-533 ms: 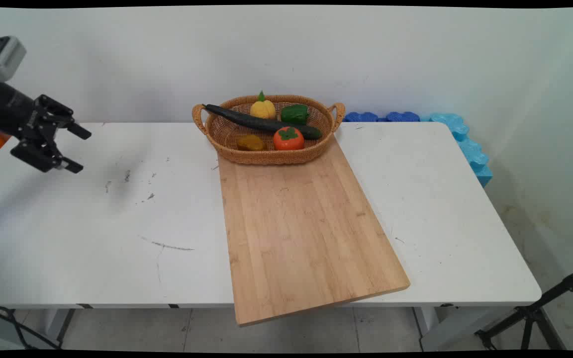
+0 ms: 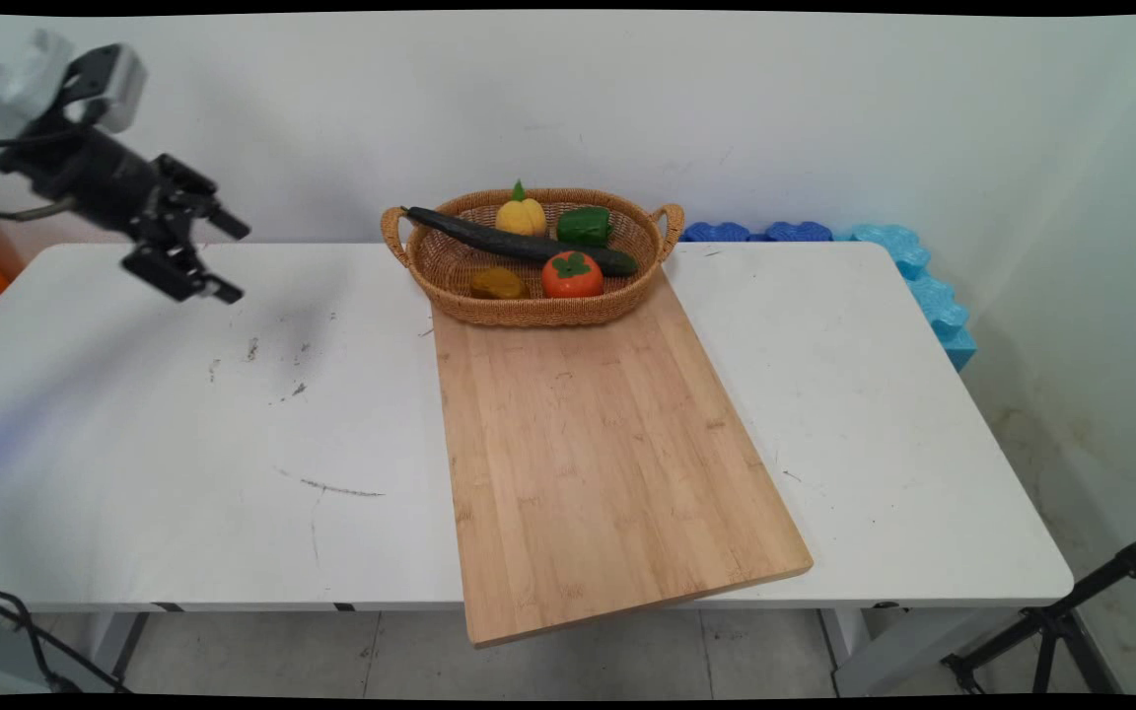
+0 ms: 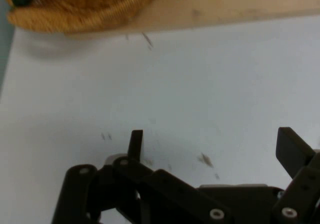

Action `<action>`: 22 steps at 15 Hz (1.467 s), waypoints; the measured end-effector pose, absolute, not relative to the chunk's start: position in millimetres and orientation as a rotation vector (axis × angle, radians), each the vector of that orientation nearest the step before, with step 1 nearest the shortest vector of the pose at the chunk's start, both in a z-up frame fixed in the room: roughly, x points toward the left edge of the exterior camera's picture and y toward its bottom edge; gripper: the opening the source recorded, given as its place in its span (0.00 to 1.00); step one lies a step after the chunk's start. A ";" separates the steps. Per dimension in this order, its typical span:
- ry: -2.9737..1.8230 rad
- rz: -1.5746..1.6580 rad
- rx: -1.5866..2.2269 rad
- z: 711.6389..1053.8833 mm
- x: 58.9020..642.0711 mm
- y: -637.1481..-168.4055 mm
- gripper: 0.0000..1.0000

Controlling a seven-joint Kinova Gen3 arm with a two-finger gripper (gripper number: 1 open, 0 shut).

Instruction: Pick up the potato from the vegetable basket

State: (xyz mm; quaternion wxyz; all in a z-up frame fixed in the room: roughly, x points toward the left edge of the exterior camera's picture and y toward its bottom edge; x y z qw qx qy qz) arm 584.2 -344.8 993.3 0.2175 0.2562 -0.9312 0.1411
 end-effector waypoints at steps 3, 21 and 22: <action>-2.579 0.429 0.688 991.1 561.2 -371.2 1.00; -2.666 0.545 0.467 948.0 424.5 -525.9 1.00; -2.671 0.545 0.460 946.1 421.8 -529.2 1.00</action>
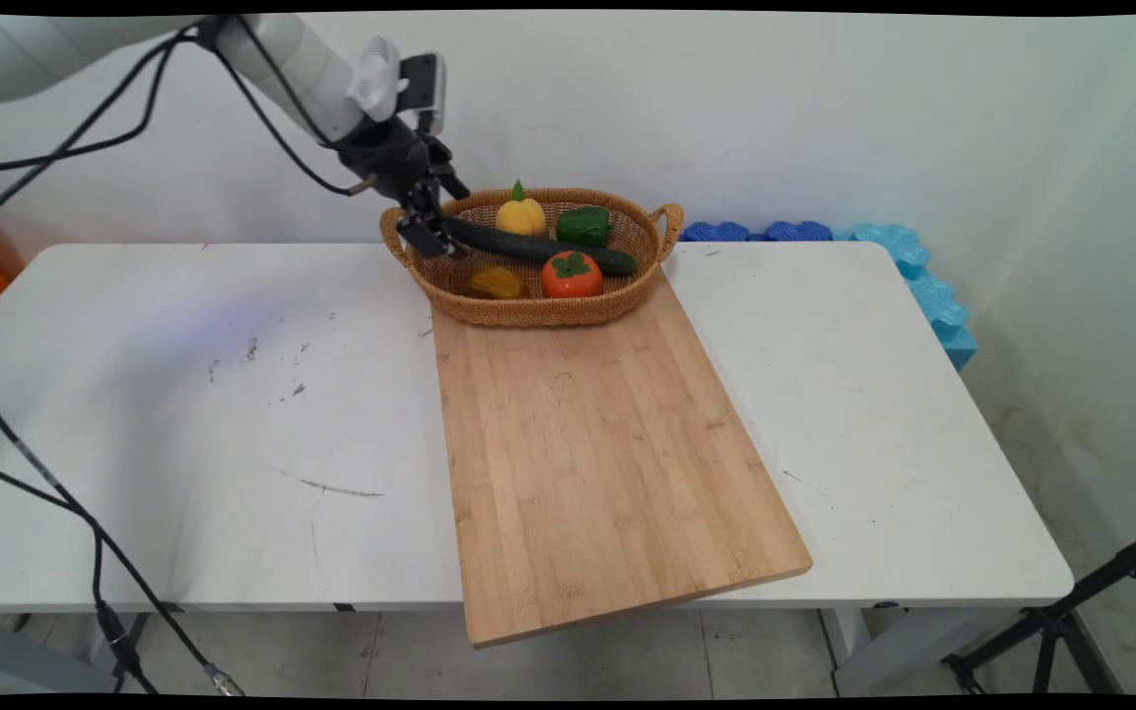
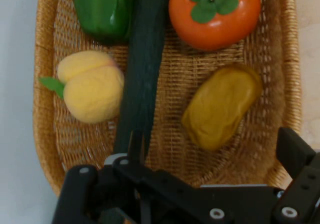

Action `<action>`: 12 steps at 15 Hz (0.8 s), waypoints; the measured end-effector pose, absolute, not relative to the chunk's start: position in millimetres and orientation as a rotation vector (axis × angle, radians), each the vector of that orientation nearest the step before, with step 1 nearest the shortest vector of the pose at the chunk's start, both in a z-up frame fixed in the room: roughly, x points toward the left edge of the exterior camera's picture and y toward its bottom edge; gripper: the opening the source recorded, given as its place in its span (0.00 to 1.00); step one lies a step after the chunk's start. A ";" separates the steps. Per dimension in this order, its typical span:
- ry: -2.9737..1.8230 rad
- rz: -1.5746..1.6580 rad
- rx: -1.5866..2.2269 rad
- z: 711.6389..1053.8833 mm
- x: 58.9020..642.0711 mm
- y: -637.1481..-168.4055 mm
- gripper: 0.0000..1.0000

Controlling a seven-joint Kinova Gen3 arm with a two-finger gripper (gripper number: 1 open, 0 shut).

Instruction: Pick up the potato from the vegetable basket

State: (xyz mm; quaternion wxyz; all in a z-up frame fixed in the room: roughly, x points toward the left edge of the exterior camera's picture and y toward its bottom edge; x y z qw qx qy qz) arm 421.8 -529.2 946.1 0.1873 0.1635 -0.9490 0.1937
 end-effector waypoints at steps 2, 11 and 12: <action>-2.696 0.545 0.424 939.2 412.8 -540.0 1.00; -2.807 0.479 0.249 910.7 394.2 -574.2 1.00; -2.815 0.471 0.235 908.7 393.4 -576.4 1.00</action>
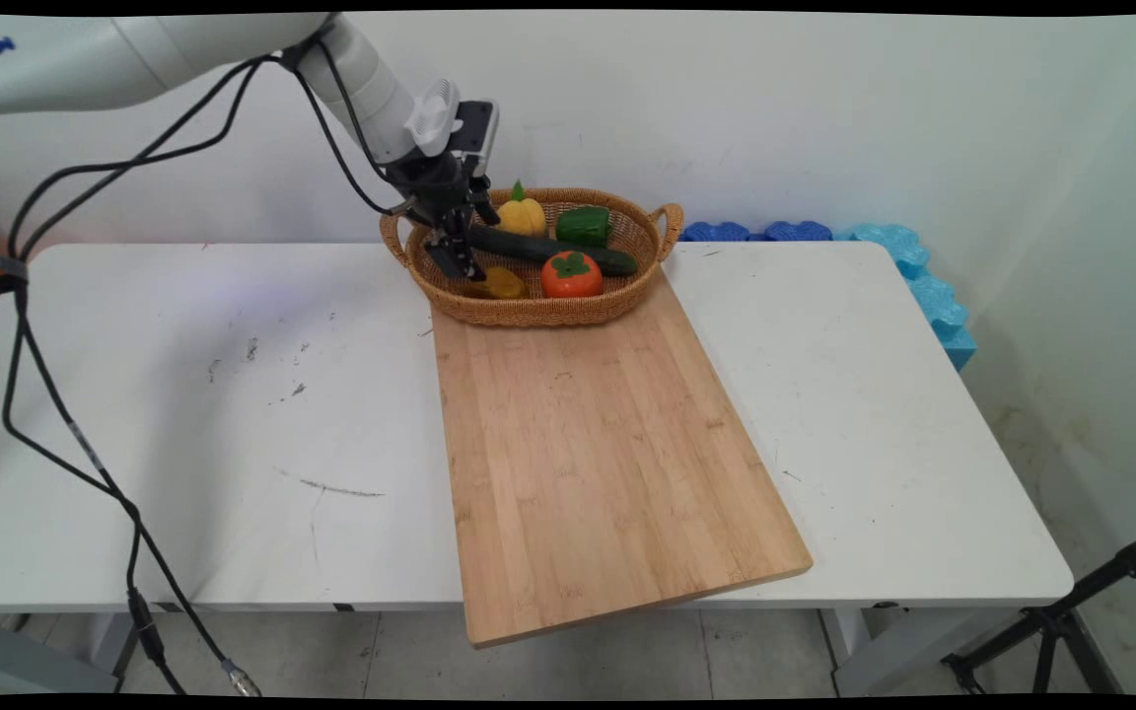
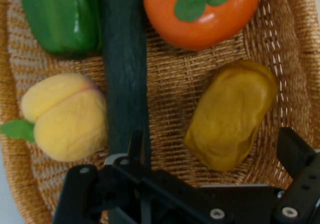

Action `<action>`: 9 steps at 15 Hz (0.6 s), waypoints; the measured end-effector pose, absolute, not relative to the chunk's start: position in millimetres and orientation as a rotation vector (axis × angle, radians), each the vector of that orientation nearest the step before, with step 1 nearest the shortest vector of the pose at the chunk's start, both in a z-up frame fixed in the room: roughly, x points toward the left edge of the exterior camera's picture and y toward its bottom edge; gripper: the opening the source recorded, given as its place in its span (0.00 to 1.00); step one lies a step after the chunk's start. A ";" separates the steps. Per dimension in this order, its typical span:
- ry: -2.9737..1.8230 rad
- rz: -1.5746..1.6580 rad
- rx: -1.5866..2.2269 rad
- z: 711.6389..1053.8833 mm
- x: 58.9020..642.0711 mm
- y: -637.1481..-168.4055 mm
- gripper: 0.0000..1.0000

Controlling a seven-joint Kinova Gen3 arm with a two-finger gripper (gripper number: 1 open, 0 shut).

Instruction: Pick up the potato from the vegetable basket

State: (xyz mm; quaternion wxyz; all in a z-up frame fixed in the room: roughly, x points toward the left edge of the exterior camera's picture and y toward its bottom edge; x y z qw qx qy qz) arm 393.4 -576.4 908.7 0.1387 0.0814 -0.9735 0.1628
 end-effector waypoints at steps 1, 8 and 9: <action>-2.827 0.455 0.212 905.1 392.0 -580.1 1.00; -2.877 0.380 0.100 888.3 386.3 -597.3 1.00; -2.881 0.373 0.091 887.0 386.0 -598.6 1.00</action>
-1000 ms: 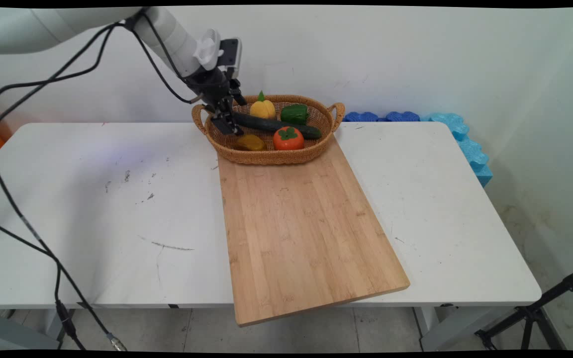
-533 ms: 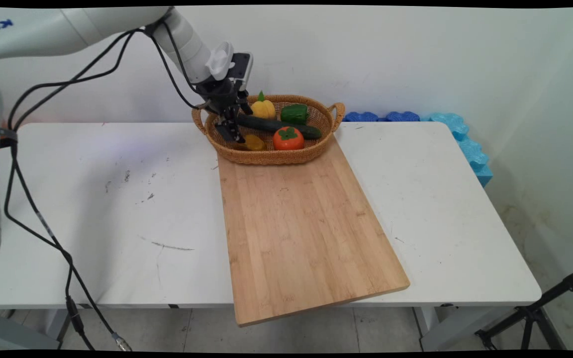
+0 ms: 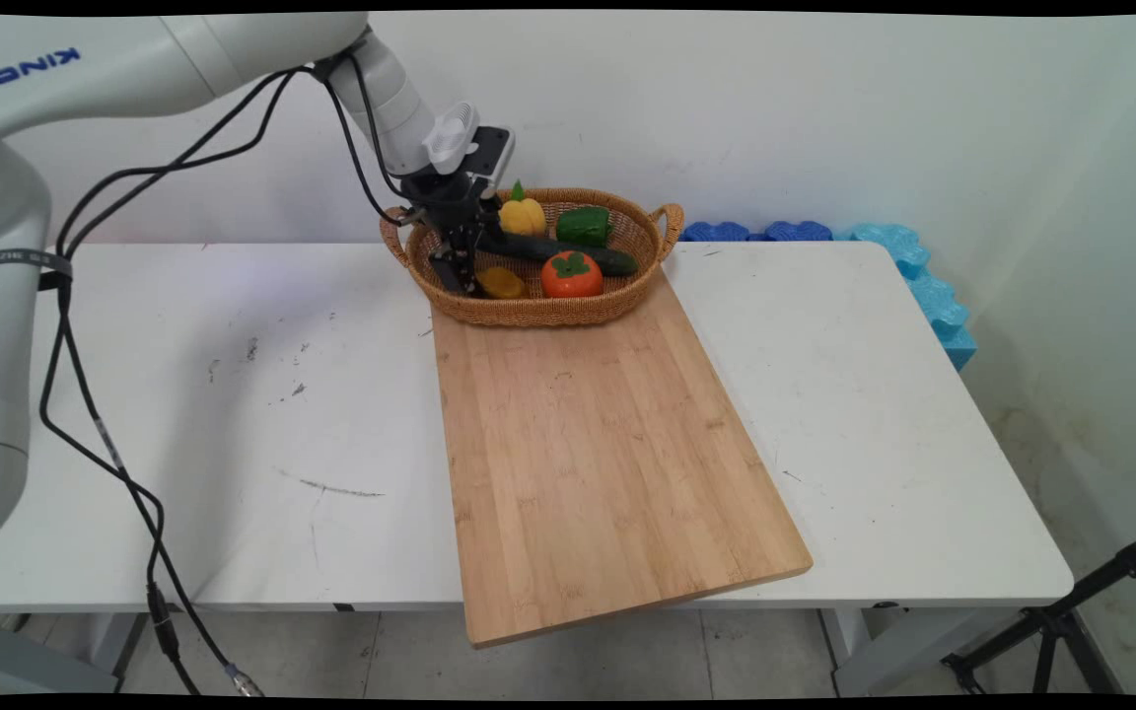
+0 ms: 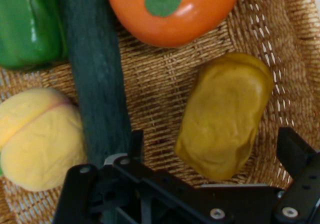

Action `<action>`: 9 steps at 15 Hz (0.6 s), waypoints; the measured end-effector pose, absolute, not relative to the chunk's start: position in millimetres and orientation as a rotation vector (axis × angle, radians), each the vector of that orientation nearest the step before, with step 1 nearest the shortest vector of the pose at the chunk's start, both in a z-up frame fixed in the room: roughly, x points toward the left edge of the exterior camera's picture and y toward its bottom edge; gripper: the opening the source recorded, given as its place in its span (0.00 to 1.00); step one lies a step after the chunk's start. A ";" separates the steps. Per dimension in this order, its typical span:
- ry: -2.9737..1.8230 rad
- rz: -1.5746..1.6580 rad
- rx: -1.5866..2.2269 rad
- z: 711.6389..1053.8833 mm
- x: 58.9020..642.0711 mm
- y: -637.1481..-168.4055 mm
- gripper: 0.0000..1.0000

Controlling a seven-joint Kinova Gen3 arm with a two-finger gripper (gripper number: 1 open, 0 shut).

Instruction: Pick up the potato from the vegetable basket

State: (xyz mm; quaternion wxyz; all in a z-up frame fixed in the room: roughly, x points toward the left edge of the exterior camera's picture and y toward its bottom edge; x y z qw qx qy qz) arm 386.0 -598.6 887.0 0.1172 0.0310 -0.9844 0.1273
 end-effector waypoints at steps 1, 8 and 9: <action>-2.886 0.362 0.076 885.0 385.4 -600.5 1.00; -2.910 0.296 -0.010 872.8 380.7 -611.2 1.00; -2.911 0.290 -0.018 871.5 380.5 -612.2 1.00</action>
